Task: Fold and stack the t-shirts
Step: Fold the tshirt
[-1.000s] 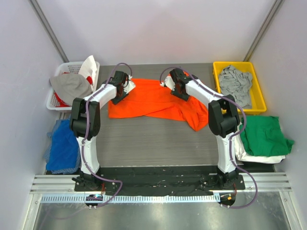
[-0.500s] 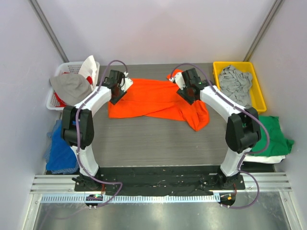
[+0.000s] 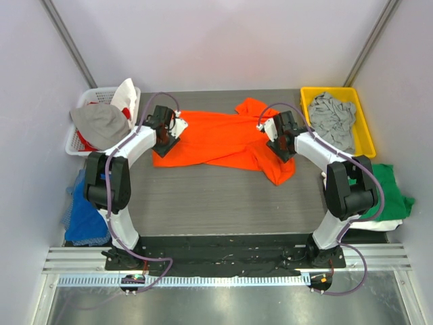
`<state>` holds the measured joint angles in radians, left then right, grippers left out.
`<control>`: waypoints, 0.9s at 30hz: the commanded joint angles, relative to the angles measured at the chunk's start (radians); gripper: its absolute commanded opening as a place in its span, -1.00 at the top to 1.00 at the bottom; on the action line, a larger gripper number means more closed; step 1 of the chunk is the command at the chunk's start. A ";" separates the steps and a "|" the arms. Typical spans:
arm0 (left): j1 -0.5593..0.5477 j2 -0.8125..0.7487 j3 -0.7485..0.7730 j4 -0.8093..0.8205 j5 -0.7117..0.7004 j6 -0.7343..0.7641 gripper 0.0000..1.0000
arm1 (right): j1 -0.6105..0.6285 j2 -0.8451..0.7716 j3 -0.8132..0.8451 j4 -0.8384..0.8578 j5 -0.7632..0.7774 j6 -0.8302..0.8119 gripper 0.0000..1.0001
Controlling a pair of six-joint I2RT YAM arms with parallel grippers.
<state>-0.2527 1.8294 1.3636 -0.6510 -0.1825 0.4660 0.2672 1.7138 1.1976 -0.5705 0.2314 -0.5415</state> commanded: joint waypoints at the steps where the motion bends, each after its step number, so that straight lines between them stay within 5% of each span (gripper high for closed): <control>1: 0.006 -0.039 -0.001 -0.010 0.011 -0.021 0.09 | 0.003 -0.005 0.010 0.069 -0.038 -0.003 0.03; 27: 0.006 -0.004 -0.012 0.008 -0.017 -0.009 0.14 | 0.012 0.047 0.051 0.043 -0.142 0.041 0.03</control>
<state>-0.2527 1.8297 1.3533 -0.6552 -0.1905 0.4530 0.2687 1.7660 1.2102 -0.5308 0.1165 -0.5190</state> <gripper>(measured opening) 0.435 0.479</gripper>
